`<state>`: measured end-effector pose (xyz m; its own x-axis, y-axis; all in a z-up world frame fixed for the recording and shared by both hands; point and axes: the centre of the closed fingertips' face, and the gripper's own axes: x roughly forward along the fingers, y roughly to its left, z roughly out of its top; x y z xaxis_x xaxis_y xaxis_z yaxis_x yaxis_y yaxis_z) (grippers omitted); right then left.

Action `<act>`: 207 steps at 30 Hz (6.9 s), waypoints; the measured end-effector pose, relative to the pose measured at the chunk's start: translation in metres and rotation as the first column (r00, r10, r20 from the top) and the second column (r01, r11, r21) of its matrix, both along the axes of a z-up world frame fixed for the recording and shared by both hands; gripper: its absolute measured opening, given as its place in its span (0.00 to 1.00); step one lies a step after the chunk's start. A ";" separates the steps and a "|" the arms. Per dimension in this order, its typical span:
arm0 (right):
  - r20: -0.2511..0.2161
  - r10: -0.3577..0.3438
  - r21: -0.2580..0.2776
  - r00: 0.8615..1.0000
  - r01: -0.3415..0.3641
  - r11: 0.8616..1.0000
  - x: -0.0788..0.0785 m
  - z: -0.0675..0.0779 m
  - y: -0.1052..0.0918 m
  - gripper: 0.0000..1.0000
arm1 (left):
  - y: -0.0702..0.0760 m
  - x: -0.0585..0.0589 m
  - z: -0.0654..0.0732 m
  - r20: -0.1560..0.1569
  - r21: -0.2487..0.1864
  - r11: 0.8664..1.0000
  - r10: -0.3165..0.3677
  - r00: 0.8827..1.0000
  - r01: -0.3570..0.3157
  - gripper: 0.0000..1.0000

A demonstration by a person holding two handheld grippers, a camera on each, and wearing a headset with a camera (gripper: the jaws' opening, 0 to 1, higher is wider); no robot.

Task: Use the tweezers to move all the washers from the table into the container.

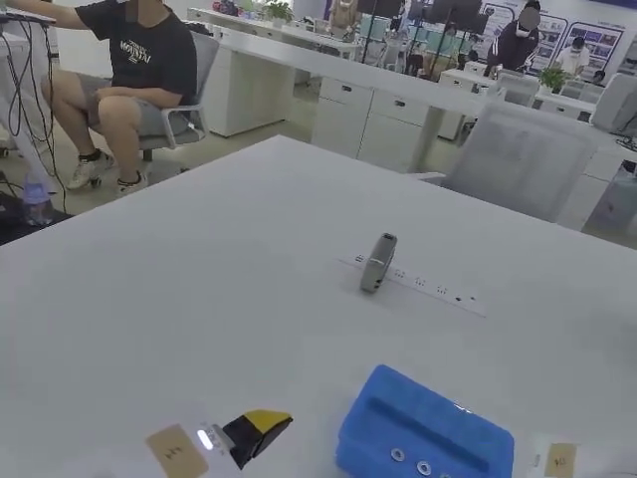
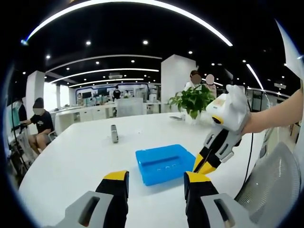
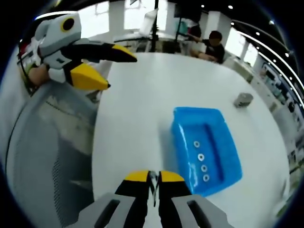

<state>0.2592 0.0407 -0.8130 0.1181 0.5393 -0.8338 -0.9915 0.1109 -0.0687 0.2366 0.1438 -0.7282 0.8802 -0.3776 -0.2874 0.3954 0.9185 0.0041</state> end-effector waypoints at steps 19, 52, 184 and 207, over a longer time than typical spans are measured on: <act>-0.011 0.026 -0.038 1.000 -0.026 0.999 0.010 -0.003 0.007 0.03 | 0.001 0.000 -0.002 -0.006 0.009 1.000 0.001 1.000 -0.001 0.44; -0.031 0.164 -0.177 0.986 -0.167 0.970 0.010 -0.006 0.013 0.03 | 0.001 -0.001 -0.003 -0.010 0.020 1.000 -0.002 1.000 0.002 0.42; -0.059 0.058 0.242 0.997 -0.042 0.969 -0.055 -0.004 0.018 0.05 | -0.097 -0.030 -0.041 -0.404 0.180 0.507 -0.743 0.534 0.843 0.00; -0.039 -0.456 0.547 0.889 0.401 0.735 -0.035 0.084 -0.117 0.57 | -0.056 -0.024 -0.128 -0.669 0.286 0.409 -0.562 0.486 0.867 0.00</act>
<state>0.2240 -0.0766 -0.7285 0.5051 0.7612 -0.4067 -0.8221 0.5678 0.0418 0.2128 0.0879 -0.8562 0.0681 -0.4424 -0.8942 0.9886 0.1503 0.0009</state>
